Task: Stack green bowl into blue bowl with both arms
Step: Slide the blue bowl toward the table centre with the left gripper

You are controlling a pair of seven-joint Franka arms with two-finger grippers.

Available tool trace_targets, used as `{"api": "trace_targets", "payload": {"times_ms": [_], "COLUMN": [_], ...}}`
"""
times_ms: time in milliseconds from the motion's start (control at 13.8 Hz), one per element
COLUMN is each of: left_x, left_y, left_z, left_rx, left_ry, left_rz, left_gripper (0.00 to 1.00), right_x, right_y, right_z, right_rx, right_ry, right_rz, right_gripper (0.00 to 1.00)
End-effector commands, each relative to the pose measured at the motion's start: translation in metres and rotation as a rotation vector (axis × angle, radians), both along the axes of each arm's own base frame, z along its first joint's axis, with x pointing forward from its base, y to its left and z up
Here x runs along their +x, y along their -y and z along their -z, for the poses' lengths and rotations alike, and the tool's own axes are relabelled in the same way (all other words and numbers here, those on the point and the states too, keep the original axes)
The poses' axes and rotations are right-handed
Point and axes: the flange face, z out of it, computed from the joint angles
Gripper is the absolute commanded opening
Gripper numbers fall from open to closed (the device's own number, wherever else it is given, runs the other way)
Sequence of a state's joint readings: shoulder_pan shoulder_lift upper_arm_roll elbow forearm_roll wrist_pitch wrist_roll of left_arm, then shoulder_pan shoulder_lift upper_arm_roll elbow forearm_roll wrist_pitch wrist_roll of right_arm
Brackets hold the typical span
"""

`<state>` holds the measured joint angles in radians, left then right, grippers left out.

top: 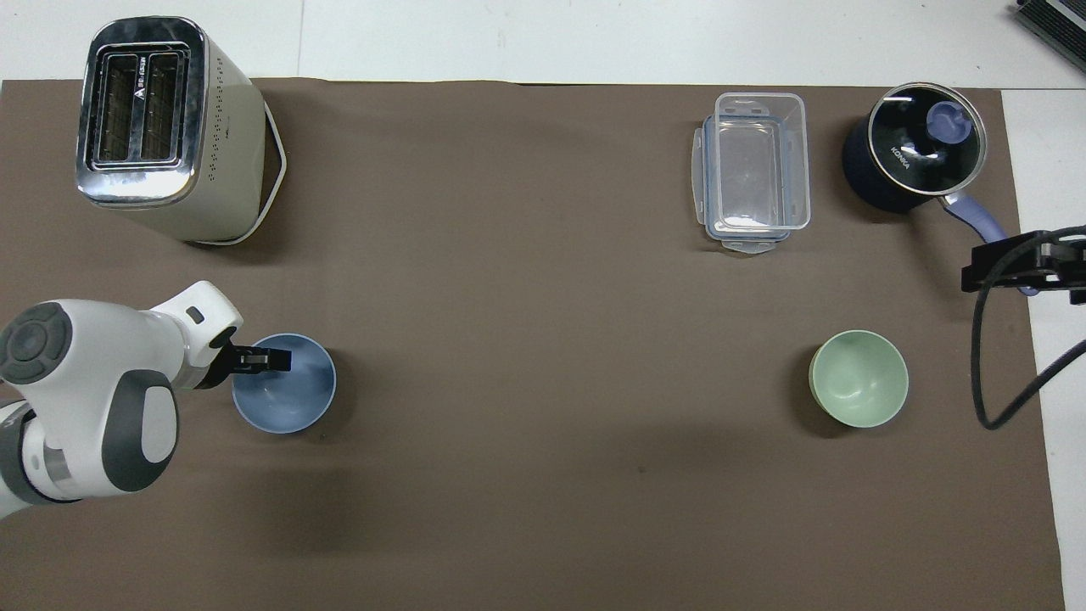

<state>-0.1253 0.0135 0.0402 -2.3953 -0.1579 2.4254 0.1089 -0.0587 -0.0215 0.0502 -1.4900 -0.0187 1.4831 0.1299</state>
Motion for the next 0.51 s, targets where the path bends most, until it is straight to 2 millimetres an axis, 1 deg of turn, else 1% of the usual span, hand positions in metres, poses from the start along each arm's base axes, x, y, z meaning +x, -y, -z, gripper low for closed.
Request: {"api": "trace_targets", "payload": {"times_ms": [0,145,218,435], "left_x": [-0.002,0.003,0.000,0.008], "left_y": [-0.001,-0.002,-0.002,0.001], "left_z": [0.003,-0.003,-0.008,-0.051], "left_rx": [-0.021,-0.041,-0.046,-0.070], "left_ry": [0.020,0.031,0.014,-0.016], "left_rz": [-0.025,-0.050,-0.047,-0.048], "left_gripper": [0.00,0.00,0.00,0.00], "right_x": [-0.004,-0.004,-0.004,-0.008], "right_y": [0.002,0.001,0.001,0.003], "right_z": [-0.002,-0.002,-0.002,-0.001], "right_rx": [0.018,0.018,0.018,0.018], "right_ry": [0.003,0.003,0.003,-0.020], "right_rz": [0.007,0.005,0.005,0.009], "right_gripper": [1.00,1.00,1.00,1.00]}}
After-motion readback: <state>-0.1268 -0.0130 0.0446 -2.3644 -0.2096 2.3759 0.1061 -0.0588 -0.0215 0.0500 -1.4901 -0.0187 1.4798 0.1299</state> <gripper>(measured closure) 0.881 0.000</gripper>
